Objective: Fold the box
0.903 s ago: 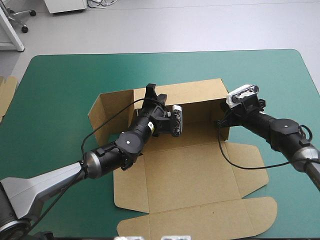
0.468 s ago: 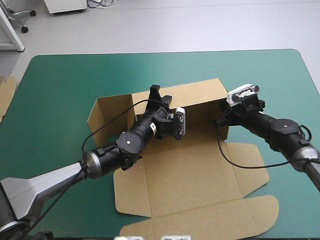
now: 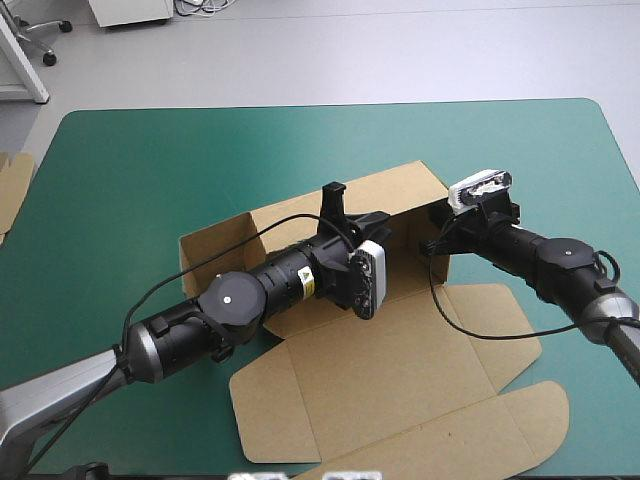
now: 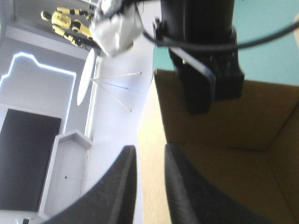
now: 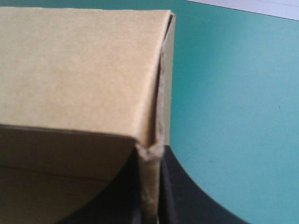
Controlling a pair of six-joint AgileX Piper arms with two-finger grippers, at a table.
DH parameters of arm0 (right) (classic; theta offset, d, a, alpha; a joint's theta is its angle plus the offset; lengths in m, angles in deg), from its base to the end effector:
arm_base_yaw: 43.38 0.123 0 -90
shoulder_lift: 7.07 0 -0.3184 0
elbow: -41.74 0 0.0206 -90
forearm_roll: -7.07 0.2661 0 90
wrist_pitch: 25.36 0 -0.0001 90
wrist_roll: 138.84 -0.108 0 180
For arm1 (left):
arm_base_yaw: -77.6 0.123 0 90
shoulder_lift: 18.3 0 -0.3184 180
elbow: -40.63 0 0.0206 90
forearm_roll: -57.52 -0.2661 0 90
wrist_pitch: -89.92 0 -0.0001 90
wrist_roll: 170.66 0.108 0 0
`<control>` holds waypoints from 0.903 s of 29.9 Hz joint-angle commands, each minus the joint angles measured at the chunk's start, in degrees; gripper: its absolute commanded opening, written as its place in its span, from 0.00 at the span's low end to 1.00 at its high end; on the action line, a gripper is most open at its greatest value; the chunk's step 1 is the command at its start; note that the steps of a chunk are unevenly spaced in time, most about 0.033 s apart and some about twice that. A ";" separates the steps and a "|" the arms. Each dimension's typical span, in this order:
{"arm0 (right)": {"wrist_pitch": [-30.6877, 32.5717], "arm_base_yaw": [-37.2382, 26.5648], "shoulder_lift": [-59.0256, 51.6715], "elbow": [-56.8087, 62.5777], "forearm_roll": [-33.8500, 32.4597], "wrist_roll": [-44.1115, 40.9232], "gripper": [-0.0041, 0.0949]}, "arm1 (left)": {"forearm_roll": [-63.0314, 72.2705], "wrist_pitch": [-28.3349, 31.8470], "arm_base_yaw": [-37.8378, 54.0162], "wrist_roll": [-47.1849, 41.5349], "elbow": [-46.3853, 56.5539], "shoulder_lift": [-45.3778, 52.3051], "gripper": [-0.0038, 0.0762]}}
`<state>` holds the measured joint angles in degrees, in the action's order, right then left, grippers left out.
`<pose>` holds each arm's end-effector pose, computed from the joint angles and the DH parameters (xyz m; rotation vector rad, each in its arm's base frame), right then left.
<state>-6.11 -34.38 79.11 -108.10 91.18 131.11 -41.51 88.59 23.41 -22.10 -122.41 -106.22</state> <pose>0.3067 0.0845 0.2926 -0.4745 2.0020 0.3751 0.2100 -0.2867 0.3654 1.5916 0.9047 0.1857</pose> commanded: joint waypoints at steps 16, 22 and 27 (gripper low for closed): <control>0.11 0.00 -2.02 -1.71 0.67 -3.99 0.01 | 1.21 -23.77 2.12 -11.81 -10.15 4.50 0.23; -0.29 0.00 -2.02 -1.71 -1.79 -7.30 0.01 | 2.87 -26.80 18.36 -14.92 -15.28 4.61 0.23; -1.22 0.00 -2.02 -1.71 -4.68 -12.12 0.01 | 7.25 -25.34 33.23 -15.82 -15.57 4.61 0.23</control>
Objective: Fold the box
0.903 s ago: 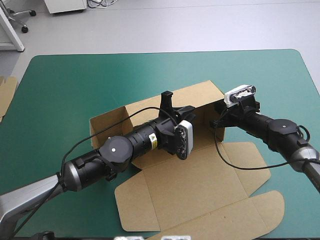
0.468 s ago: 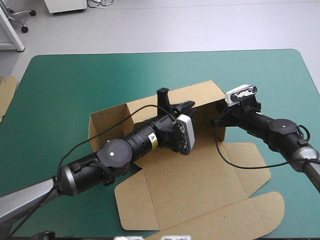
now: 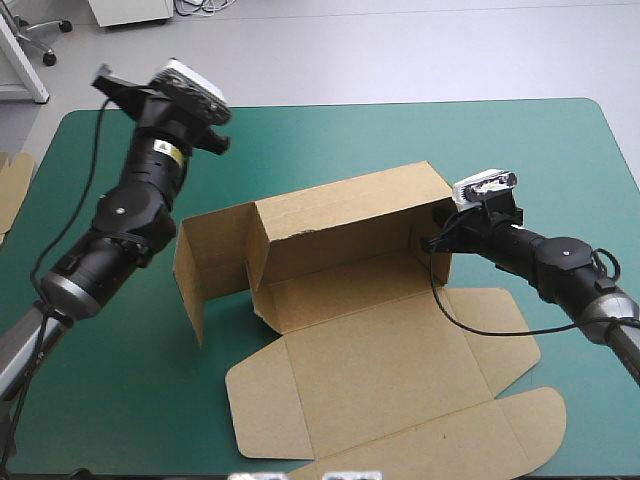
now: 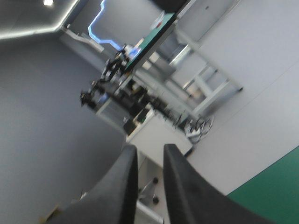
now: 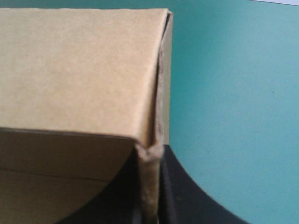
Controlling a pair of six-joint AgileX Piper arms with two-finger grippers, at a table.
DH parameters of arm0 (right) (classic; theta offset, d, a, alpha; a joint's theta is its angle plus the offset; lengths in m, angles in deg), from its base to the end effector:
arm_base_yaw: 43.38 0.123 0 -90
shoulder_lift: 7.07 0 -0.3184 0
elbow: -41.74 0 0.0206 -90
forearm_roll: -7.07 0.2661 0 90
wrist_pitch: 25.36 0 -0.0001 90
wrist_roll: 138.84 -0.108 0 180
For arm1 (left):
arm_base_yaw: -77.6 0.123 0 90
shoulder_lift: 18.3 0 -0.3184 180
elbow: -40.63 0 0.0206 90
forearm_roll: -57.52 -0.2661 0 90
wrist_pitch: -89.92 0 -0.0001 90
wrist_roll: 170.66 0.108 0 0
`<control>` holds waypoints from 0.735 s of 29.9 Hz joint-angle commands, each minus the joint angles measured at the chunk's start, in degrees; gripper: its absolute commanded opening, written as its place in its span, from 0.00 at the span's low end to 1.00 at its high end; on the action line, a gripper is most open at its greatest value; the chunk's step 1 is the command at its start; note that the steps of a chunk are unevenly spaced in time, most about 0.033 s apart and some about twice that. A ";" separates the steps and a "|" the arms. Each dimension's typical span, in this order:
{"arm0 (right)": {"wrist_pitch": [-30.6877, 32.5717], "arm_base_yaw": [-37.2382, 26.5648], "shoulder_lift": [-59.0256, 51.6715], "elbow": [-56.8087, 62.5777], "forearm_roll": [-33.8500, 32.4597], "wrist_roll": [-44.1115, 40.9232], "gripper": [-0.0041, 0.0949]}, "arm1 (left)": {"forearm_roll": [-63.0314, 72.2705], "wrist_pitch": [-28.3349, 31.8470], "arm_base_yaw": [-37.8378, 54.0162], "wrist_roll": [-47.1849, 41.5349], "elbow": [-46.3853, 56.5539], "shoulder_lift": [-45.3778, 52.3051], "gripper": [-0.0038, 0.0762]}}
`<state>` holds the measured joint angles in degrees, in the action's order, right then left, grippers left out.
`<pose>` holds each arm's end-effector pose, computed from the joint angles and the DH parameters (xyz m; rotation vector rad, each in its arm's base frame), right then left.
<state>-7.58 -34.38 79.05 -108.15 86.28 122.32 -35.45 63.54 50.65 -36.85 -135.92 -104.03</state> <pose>0.3068 0.0815 0.2905 -0.3921 2.0482 0.3870 0.3237 -0.1107 0.4688 0.6218 1.4404 0.6291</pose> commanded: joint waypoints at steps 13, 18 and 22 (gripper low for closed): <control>-2.31 0.00 -1.96 -2.06 -10.96 -15.47 0.01 | 32.27 -3.61 33.62 -0.68 0.12 0.54 0.23; 0.22 0.00 -1.96 -6.34 -25.01 -29.92 0.01 | 38.03 -5.72 36.32 -0.68 7.18 -0.25 0.23; 5.23 0.00 -1.96 -12.18 -42.17 -46.02 0.01 | 43.74 -6.97 36.20 -0.68 11.95 -0.25 0.23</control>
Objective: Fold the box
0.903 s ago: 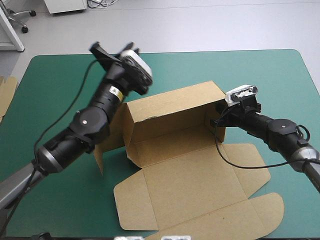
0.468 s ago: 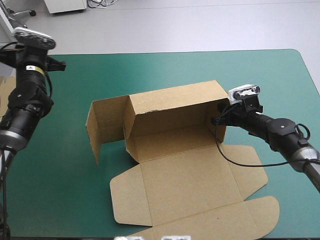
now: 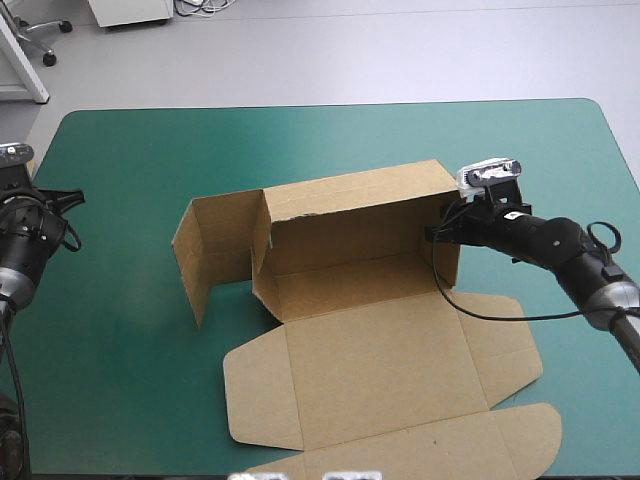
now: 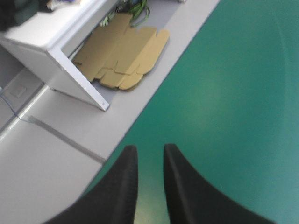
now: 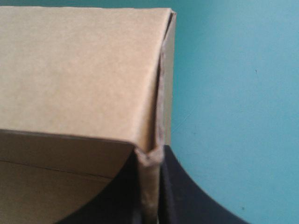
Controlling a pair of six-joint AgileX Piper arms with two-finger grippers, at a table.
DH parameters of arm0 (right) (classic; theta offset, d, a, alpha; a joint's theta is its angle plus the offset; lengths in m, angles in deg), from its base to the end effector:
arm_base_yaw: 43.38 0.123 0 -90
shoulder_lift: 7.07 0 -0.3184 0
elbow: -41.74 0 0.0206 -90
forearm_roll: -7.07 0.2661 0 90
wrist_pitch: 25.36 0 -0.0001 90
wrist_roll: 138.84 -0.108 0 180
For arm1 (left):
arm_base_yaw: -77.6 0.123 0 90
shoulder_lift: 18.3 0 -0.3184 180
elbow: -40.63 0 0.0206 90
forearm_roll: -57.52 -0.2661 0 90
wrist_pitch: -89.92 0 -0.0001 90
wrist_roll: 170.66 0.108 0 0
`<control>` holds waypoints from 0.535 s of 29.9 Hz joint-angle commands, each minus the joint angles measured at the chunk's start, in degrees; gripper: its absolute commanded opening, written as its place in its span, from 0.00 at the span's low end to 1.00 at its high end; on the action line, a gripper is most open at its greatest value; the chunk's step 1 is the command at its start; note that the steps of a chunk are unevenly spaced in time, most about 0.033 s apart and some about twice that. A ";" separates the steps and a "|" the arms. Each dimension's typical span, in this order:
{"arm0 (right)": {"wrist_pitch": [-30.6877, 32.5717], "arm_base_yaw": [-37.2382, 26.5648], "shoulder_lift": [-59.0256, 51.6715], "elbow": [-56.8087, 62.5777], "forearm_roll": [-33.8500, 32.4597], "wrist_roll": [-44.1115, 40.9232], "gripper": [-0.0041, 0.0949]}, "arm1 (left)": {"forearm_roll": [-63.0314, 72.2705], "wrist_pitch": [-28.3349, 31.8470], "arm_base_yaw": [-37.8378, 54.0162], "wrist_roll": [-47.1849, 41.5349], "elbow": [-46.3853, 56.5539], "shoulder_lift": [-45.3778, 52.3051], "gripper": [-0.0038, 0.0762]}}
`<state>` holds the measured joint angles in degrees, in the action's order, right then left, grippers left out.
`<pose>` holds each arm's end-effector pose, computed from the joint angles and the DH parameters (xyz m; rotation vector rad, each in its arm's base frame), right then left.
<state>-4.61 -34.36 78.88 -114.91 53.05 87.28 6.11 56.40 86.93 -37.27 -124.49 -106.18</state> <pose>0.3136 0.0777 0.3136 -0.3562 2.1339 0.3486 0.3199 0.0999 0.3463 -0.4352 2.1292 0.5758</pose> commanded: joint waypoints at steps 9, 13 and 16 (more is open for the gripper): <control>17.92 -0.02 -1.00 -23.97 -26.99 -27.53 0.01 | 21.82 -5.93 -0.08 5.45 1.41 1.90 0.23; 26.51 -0.02 3.00 -33.30 -28.28 -28.69 0.01 | 34.69 -7.02 -0.08 22.67 1.41 1.90 0.23; 32.12 -0.02 7.39 -40.52 -29.01 -30.48 0.01 | 38.84 -9.35 -0.08 28.30 1.41 1.90 0.23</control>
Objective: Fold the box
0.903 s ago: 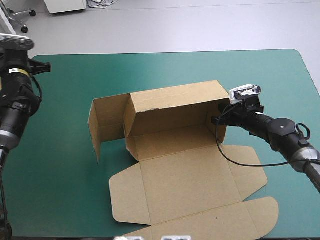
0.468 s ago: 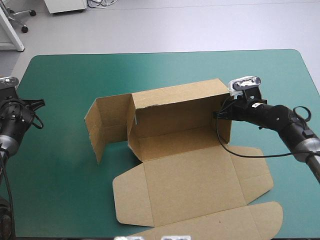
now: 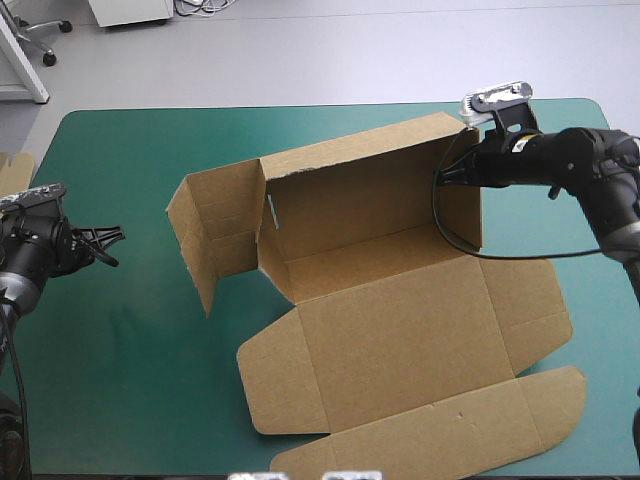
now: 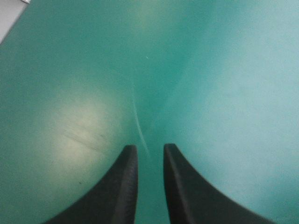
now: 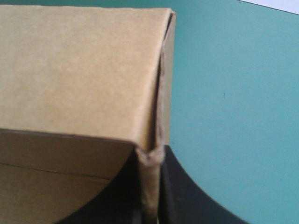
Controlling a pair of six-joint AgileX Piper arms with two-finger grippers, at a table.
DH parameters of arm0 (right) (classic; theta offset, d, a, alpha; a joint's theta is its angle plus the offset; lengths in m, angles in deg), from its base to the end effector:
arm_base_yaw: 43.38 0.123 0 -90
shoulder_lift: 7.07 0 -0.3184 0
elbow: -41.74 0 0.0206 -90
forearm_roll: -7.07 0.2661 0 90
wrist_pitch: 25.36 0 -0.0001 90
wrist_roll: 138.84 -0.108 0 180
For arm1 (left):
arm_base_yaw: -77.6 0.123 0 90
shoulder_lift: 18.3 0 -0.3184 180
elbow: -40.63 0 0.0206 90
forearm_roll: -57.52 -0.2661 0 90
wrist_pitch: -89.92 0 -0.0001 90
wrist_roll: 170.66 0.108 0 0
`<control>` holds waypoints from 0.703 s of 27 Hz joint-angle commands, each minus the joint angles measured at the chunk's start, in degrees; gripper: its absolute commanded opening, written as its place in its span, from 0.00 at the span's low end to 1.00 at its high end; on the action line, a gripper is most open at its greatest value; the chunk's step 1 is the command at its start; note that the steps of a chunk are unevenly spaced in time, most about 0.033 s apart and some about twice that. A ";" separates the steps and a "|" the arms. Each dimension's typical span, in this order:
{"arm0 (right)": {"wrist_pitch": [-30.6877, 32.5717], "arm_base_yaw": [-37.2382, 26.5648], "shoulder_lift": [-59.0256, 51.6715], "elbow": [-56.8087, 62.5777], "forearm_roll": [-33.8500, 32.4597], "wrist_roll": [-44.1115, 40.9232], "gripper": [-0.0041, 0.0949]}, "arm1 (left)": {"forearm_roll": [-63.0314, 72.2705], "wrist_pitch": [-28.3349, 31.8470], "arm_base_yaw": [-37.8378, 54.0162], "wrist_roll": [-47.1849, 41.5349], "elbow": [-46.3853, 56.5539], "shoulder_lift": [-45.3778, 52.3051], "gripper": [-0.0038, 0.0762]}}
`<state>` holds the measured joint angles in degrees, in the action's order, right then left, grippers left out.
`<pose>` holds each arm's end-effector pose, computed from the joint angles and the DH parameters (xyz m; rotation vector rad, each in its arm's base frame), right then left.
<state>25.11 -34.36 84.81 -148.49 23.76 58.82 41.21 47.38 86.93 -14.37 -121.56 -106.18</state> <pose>0.3422 0.0786 0.4312 -0.4296 2.2374 0.2747 0.3002 0.0701 0.3000 -0.5339 2.4991 0.2301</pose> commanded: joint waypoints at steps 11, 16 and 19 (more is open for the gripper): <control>18.40 -0.02 17.30 -23.13 -0.63 -6.65 0.01 | 5.74 -5.08 -0.08 6.88 -1.52 1.90 0.23; 17.73 -0.02 21.52 -25.34 -0.51 -9.43 0.01 | 5.95 -5.55 -0.08 7.12 -1.52 1.90 0.23; 17.88 -0.02 23.66 -25.94 -0.60 -11.11 0.02 | 7.37 -6.29 -0.08 8.56 -1.52 1.90 0.23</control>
<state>44.68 -34.36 110.82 -172.03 21.20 49.02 48.03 40.04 86.93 -6.09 -121.56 -106.18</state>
